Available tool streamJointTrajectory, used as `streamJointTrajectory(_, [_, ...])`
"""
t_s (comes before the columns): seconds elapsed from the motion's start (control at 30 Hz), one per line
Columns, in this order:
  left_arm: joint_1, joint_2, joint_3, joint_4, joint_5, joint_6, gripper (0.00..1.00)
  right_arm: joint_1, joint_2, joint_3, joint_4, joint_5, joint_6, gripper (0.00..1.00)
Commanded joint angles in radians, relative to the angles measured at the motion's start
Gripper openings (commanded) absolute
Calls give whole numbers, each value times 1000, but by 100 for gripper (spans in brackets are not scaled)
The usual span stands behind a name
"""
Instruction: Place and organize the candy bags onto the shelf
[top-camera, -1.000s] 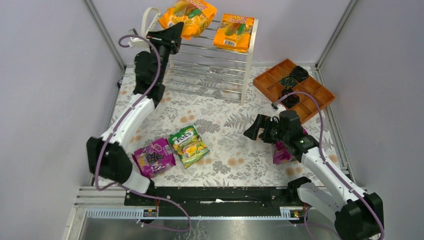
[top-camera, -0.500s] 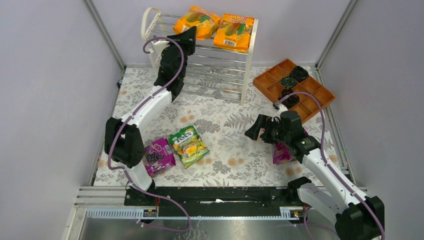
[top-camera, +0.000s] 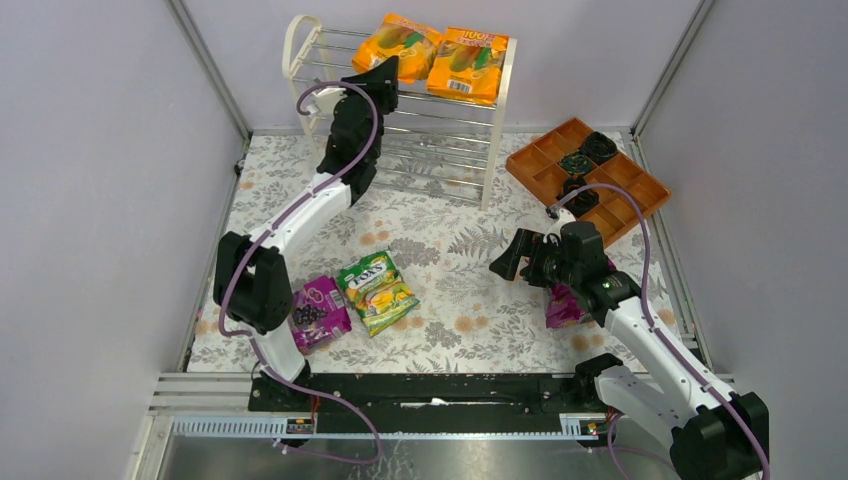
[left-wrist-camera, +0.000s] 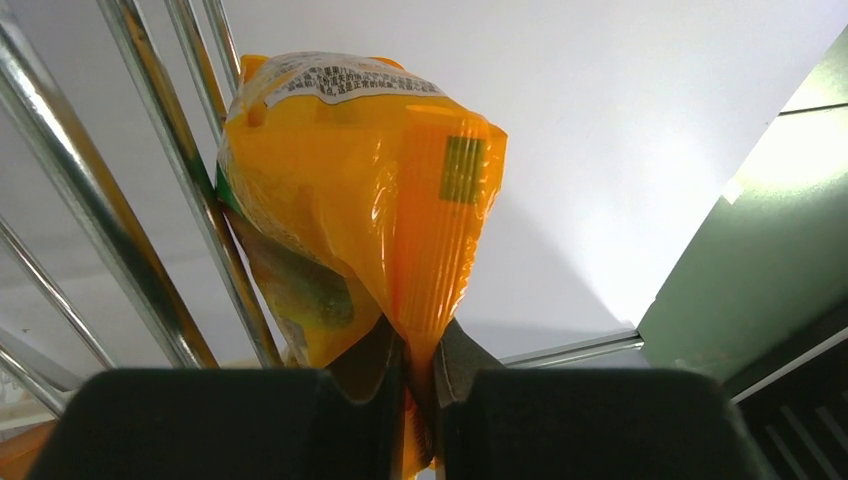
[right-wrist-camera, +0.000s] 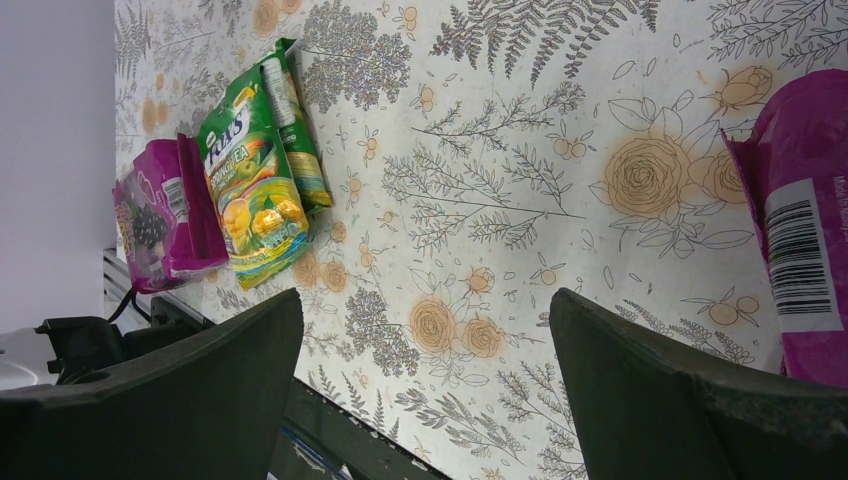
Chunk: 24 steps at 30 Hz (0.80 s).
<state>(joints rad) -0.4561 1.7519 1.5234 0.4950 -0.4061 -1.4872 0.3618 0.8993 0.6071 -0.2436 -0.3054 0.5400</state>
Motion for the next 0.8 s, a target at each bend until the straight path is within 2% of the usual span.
streamJointTrajectory(0.0, [-20,-36,-3,170,-4,-50,11,6,-4,22,12,5,7,100])
streamJointTrajectory(0.13, [-24,-60,-94,247,16,-28,35,6,-2,14,21,-4,11,100])
streamJointTrajectory(0.5, [-24,-212,-314,378,133,158,77,6,-14,6,16,4,11,100])
streamJointTrajectory(0.63, [-23,-321,-382,320,212,271,87,6,-9,-1,25,-1,11,100])
streamJointTrajectory(0.67, [-24,-356,-401,295,243,332,97,6,-11,-5,28,-1,11,100])
streamJointTrajectory(0.77, [-23,-482,-467,150,351,500,99,6,-17,-20,32,-1,10,100])
